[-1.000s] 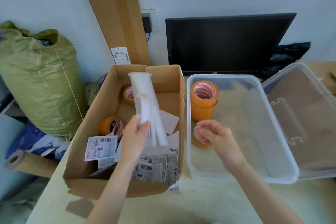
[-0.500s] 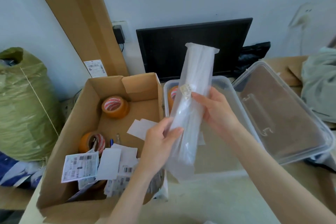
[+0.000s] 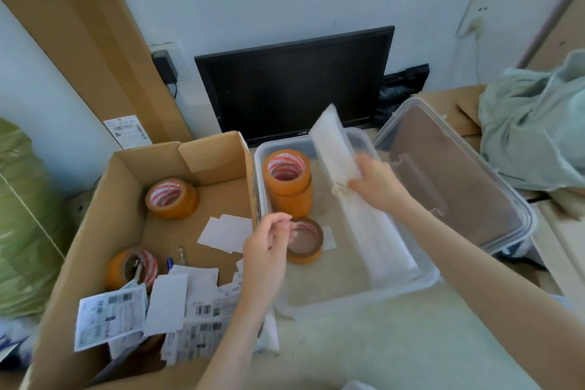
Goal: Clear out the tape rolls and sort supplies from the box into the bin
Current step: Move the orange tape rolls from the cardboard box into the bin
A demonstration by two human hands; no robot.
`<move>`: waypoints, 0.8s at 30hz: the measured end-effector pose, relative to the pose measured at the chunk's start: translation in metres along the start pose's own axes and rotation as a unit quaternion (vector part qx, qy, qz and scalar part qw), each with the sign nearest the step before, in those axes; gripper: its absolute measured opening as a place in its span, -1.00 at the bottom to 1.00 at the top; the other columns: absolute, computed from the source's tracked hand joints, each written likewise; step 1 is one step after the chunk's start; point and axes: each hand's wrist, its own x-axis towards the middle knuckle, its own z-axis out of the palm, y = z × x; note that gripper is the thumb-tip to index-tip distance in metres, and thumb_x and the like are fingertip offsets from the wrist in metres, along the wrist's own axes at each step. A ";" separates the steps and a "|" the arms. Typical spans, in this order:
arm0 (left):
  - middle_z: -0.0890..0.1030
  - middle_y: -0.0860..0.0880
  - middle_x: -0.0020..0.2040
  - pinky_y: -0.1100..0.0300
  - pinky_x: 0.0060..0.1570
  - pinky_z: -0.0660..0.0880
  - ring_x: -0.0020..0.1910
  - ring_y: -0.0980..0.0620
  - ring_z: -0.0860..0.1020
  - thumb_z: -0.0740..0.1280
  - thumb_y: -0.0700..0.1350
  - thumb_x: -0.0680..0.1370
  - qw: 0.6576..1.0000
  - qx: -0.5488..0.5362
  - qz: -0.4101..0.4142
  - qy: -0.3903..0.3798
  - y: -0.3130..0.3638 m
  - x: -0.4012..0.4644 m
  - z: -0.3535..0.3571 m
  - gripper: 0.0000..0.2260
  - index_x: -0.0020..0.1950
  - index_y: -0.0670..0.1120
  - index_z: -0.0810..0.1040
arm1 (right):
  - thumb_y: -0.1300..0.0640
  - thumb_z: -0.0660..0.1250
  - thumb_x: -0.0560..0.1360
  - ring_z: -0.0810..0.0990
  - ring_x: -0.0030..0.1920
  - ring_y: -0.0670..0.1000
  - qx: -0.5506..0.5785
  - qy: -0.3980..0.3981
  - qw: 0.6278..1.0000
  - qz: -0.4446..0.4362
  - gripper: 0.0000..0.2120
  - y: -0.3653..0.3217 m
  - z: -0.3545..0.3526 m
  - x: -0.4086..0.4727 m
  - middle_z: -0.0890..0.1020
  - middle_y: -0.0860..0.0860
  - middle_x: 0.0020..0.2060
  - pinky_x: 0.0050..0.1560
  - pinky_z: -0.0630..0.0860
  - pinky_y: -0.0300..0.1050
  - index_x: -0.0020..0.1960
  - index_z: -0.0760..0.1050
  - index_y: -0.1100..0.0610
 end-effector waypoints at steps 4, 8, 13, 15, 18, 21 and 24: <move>0.65 0.08 -0.07 0.43 -0.04 0.49 -0.09 0.23 0.59 0.22 -0.18 0.61 1.000 0.021 0.005 0.006 -0.005 -0.001 0.001 -0.87 0.06 -0.05 0.55 | 0.24 0.19 0.53 0.51 -0.05 0.17 -0.096 -0.087 0.989 0.065 -0.77 0.023 0.030 0.009 0.53 0.19 0.06 -0.11 0.47 -0.03 0.17 0.38 0.23; 0.64 0.06 -0.07 0.45 -0.07 0.48 -0.06 0.20 0.60 0.23 -0.16 0.60 1.000 0.022 0.005 0.010 -0.006 -0.001 0.004 -0.88 0.03 -0.01 0.54 | 0.31 0.11 0.57 0.46 0.21 0.24 -0.118 -0.125 0.978 0.117 -0.69 0.036 0.043 0.015 0.45 0.28 0.25 0.04 0.40 -0.07 0.30 0.33 0.33; 0.64 0.07 -0.08 0.44 -0.07 0.48 -0.03 0.14 0.60 0.25 -0.17 0.58 0.999 0.038 0.016 0.014 -0.010 -0.002 0.006 -0.86 -0.01 0.08 0.52 | 0.34 0.18 0.54 0.49 0.16 0.32 -0.192 -0.101 0.974 0.072 -0.52 0.047 0.063 0.013 0.40 0.27 0.26 0.08 0.45 0.12 0.41 0.13 0.21; 0.63 0.07 -0.08 0.46 -0.08 0.46 -0.03 0.13 0.59 0.25 -0.16 0.57 0.999 0.043 0.019 0.015 -0.010 -0.001 0.006 -0.85 -0.03 0.11 0.50 | 0.32 0.23 0.52 0.52 0.11 0.31 -0.226 -0.099 0.969 0.031 -0.41 0.052 0.066 0.013 0.39 0.22 0.25 0.05 0.49 0.13 0.45 0.08 0.08; 0.63 0.07 -0.09 0.48 -0.11 0.44 -0.04 0.11 0.60 0.26 -0.18 0.57 0.998 0.053 0.030 0.020 -0.012 -0.002 0.007 -0.81 -0.06 0.14 0.49 | 0.32 0.17 0.53 0.52 0.14 0.24 -0.269 -0.149 0.952 0.010 -0.46 0.055 0.067 0.014 0.45 0.17 0.23 0.10 0.51 0.08 0.45 0.23 -0.03; 0.63 0.07 -0.10 0.47 -0.12 0.44 -0.05 0.10 0.60 0.25 -0.17 0.57 0.997 0.063 0.042 0.023 -0.014 -0.002 0.008 -0.80 -0.07 0.17 0.47 | 0.34 0.14 0.54 0.54 0.15 0.21 -0.328 -0.132 0.935 0.002 -0.65 0.052 0.067 0.010 0.51 0.16 0.19 0.04 0.48 0.02 0.28 0.43 0.14; 0.63 0.07 -0.10 0.45 -0.12 0.45 -0.05 0.10 0.60 0.25 -0.16 0.56 0.997 0.063 0.049 0.024 -0.016 -0.002 0.008 -0.80 -0.08 0.17 0.48 | 0.35 0.15 0.54 0.56 0.17 0.20 -0.387 -0.095 0.917 -0.010 -0.70 0.049 0.063 0.008 0.51 0.14 0.17 0.04 0.49 0.02 0.25 0.43 0.21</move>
